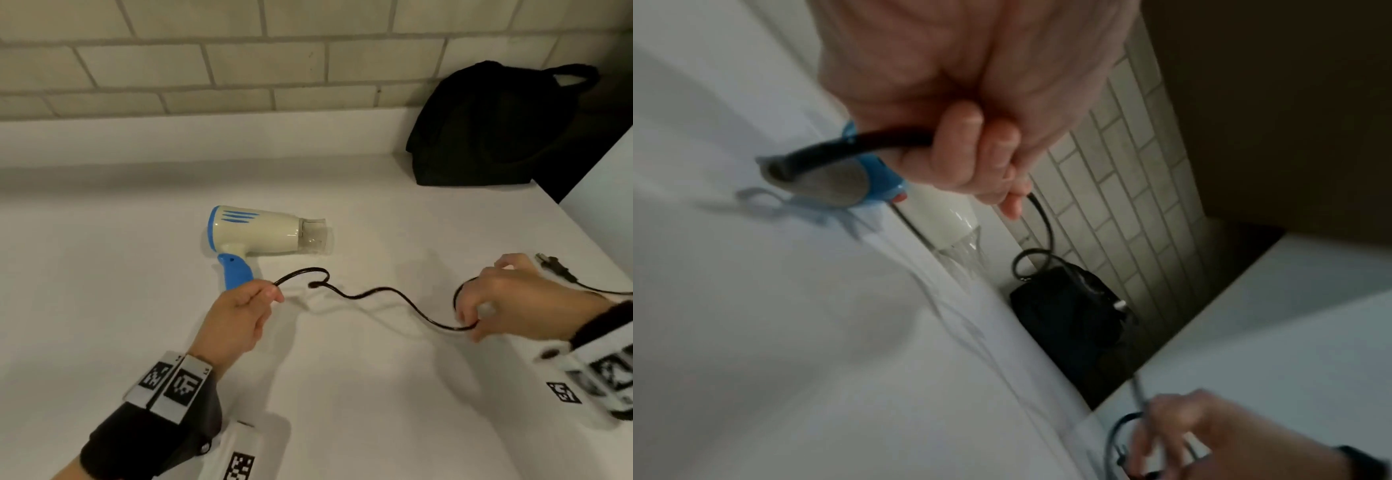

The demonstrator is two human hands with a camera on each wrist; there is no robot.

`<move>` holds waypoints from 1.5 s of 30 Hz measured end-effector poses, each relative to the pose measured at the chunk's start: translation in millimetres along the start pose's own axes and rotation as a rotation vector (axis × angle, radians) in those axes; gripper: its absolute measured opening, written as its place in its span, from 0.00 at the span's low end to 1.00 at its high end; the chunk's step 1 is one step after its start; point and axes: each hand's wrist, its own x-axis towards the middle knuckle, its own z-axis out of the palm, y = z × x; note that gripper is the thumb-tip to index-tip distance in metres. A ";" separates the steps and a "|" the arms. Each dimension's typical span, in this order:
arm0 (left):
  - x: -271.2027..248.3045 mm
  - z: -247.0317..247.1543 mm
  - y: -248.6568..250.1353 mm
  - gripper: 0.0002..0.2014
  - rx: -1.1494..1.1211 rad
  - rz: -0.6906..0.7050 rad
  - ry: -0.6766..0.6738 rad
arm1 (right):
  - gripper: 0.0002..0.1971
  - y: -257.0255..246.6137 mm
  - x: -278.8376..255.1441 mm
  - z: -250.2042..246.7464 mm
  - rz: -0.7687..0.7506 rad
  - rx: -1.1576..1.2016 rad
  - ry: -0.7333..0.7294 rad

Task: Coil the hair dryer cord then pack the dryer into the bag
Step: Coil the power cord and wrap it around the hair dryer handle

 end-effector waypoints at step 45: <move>-24.7 -17.8 19.9 0.14 -0.207 0.161 -0.511 | 0.15 -38.1 72.9 2.2 0.143 0.108 0.502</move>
